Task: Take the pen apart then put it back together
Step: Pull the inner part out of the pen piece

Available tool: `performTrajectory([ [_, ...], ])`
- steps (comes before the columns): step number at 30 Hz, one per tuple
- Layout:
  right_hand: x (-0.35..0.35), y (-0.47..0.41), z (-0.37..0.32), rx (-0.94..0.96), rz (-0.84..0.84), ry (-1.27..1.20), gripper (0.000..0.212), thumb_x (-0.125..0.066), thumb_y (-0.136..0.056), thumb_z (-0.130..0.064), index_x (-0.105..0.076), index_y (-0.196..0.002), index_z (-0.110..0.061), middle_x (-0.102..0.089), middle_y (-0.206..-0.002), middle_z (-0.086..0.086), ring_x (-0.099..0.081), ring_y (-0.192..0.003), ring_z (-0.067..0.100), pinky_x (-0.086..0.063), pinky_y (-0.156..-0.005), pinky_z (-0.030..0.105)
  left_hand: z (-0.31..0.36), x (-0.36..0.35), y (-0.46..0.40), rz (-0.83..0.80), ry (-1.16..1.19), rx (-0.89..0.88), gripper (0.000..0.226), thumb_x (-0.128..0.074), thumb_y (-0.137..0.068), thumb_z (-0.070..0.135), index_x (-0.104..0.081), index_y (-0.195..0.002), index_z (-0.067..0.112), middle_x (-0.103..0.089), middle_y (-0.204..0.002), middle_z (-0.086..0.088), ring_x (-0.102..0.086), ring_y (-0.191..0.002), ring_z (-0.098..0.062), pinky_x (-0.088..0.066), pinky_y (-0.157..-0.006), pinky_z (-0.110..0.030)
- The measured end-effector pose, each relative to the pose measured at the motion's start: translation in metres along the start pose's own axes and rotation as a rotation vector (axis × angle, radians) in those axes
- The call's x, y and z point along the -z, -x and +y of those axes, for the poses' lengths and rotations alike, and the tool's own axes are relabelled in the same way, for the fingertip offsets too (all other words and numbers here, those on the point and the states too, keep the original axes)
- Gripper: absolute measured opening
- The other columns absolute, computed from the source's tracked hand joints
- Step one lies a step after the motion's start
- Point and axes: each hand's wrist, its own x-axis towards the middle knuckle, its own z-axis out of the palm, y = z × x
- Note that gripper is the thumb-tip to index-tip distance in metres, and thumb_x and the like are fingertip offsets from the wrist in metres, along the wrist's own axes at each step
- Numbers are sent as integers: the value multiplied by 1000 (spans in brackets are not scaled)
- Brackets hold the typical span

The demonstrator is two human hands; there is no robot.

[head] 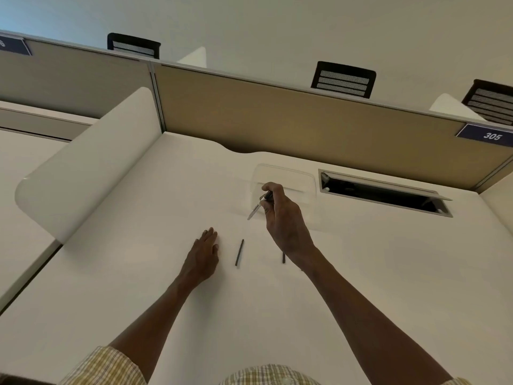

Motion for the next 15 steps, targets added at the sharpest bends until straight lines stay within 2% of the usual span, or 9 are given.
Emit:
performTrajectory([
  [6, 1, 2, -4, 6, -26, 11, 37, -56, -95, -8, -41, -127, -20, -63, -94, -1, -58, -77, 15, -39, -68, 19, 24, 22, -3, 130, 159, -48, 41, -44, -102, 13, -46, -143, 7, -43, -152, -11, -35, -143, -22, -25, -119, -33],
  [9, 0, 0, -7, 7, -45, -1, 40, -58, -94, -9, -41, -129, -19, -64, -94, 1, -56, -76, 12, -38, -68, 17, 43, 33, -2, 184, 214, -120, 39, -46, -102, 16, -50, -140, 9, -49, -147, -9, -42, -139, -22, -29, -113, -24],
  [11, -1, -1, -9, 9, -59, -6, 41, -59, -94, -10, -41, -130, -19, -64, -93, 1, -54, -74, 11, -40, -67, 19, 55, 40, -1, 207, 254, -157, 38, -49, -102, 18, -53, -138, 12, -56, -141, -9, -53, -129, -27, -37, -108, -25],
  [13, -2, -3, -10, 7, -71, -8, 42, -60, -94, -11, -42, -131, -19, -65, -91, 3, -58, -76, 16, -47, -68, 25, 66, 44, 1, 236, 253, -214, 37, -51, -101, 19, -55, -137, 14, -65, -130, -10, -61, -110, -34, -46, -99, -30],
  [15, -4, -4, -12, 1, -85, -9, 41, -59, -95, -14, -42, -132, -18, -66, -91, 5, -62, -80, 20, -54, -72, 33, 75, 48, 3, 244, 258, -275, 36, -53, -100, 19, -56, -136, 14, -65, -130, -7, -64, -111, -29, -47, -98, -24],
])
